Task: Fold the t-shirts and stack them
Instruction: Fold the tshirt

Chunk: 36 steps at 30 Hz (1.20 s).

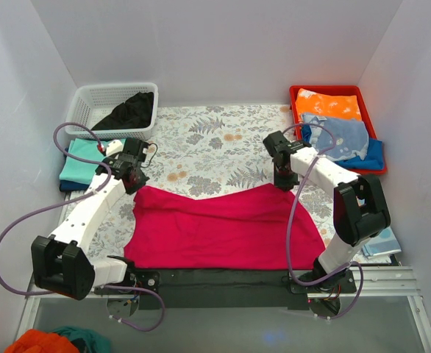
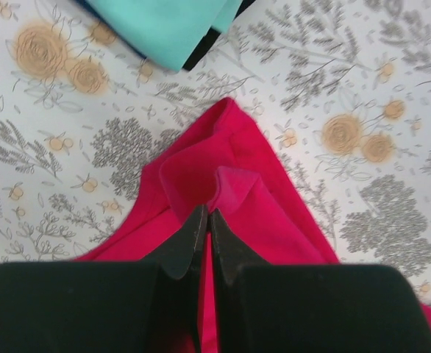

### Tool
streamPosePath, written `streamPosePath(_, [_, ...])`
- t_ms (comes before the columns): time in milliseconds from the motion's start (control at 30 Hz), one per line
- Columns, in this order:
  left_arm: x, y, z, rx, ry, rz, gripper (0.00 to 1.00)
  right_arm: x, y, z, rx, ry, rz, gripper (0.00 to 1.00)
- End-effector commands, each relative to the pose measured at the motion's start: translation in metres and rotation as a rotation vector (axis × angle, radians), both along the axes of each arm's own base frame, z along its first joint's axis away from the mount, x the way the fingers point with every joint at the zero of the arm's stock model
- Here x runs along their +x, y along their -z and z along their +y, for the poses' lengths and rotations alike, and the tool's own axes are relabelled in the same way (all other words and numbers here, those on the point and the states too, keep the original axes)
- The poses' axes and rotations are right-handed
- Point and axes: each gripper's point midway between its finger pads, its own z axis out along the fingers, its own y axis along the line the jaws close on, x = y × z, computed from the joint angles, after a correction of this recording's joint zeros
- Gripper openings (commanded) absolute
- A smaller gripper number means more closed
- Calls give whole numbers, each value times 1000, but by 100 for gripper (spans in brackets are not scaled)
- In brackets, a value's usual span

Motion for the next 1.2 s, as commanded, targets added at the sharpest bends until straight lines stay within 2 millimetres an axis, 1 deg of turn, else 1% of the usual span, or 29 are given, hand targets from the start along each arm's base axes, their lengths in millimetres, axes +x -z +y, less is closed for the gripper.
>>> streamPosePath(0, [41, -45, -1, 12, -2, -154, 0, 26, -39, -22, -90, 58, -121, 1])
streamPosePath(67, [51, -55, -3, 15, 1, -180, 0, 33, -48, -22, -85, 63, -146, 1])
streamPosePath(100, [60, -63, -5, 15, 5, -199, 0, 34, -53, -25, -88, 65, -158, 1])
streamPosePath(167, [66, -72, -7, 10, 9, -213, 0, 33, -57, -25, -85, 65, -165, 1])
streamPosePath(200, [67, -75, -7, 6, 9, -217, 0, 30, -60, -24, -65, 64, -172, 1])
streamPosePath(233, [68, -80, -9, -1, 12, -227, 0, 25, -60, -24, -60, 64, -164, 1])
streamPosePath(300, [64, -81, -8, 0, 13, -226, 0, 7, -55, -26, -36, 70, -143, 1])
streamPosePath(333, [57, -80, -6, -3, 14, -226, 0, 1, -52, -26, -27, 73, -135, 1])
streamPosePath(367, [52, -76, -6, -8, 16, -214, 0, -6, -55, -27, -5, 86, -147, 1])
streamPosePath(400, [46, -73, -7, -19, 22, -207, 0, -23, -41, -29, 2, 87, -100, 1])
streamPosePath(433, [39, -73, -7, -32, 24, -216, 0, -30, -38, -30, 12, 92, -89, 1])
streamPosePath(467, [31, -60, -6, -34, 18, -185, 0, -39, -36, -31, 29, 106, -92, 1])
streamPosePath(500, [22, -53, -5, -38, 14, -163, 0, -55, -25, -33, 32, 108, -49, 1])
streamPosePath(567, [6, -39, -1, -42, -7, -128, 0, -70, -20, -34, 60, 124, -37, 2])
streamPosePath(600, [-4, -32, 2, -33, -16, -94, 0, -80, -16, -30, 93, 122, -10, 2])
streamPosePath(633, [-10, -29, 4, -32, -27, -79, 0, -95, -5, -32, 99, 124, 36, 3])
streamPosePath(667, [-22, -22, 8, -29, -55, -48, 0, -102, -3, -30, 126, 131, 45, 7])
streamPosePath(700, [-27, -19, 10, -28, -72, -35, 0, -114, 3, -27, 147, 132, 85, 9])
streamPosePath(733, [-33, -16, 11, -30, -85, -22, 0, -126, 10, -29, 142, 139, 125, 12])
streamPosePath(767, [-38, -12, 13, -30, -98, -7, 0, -132, 11, -29, 151, 149, 141, 16])
streamPosePath(800, [-47, -4, 14, -31, -118, 23, 0, -140, 13, -28, 160, 154, 168, 18])
streamPosePath(867, [-53, 5, 14, -39, -130, 48, 0, -142, 10, -27, 169, 165, 158, 22])
streamPosePath(900, [-60, 12, 14, -41, -142, 76, 0, -140, 8, -29, 158, 171, 141, 23])
streamPosePath(933, [-63, 15, 14, -45, -152, 84, 0, -135, 4, -30, 154, 174, 116, 23])
streamPosePath(967, [-65, 19, 12, -54, -152, 98, 0, -123, -5, -28, 158, 176, 72, 24])
streamPosePath(1000, [-68, 22, 12, -55, -153, 112, 0, -114, -11, -31, 137, 178, 35, 24])
streamPosePath(1067, [-72, 26, 13, -56, -170, 129, 0, -102, -18, -32, 115, 173, 9, 25])
streamPosePath(1100, [-72, 27, 12, -58, -175, 133, 0, -89, -29, -30, 113, 171, -31, 25])
streamPosePath(1167, [-71, 25, 11, -71, -182, 124, 0, -79, -33, -30, 95, 167, -41, 25])
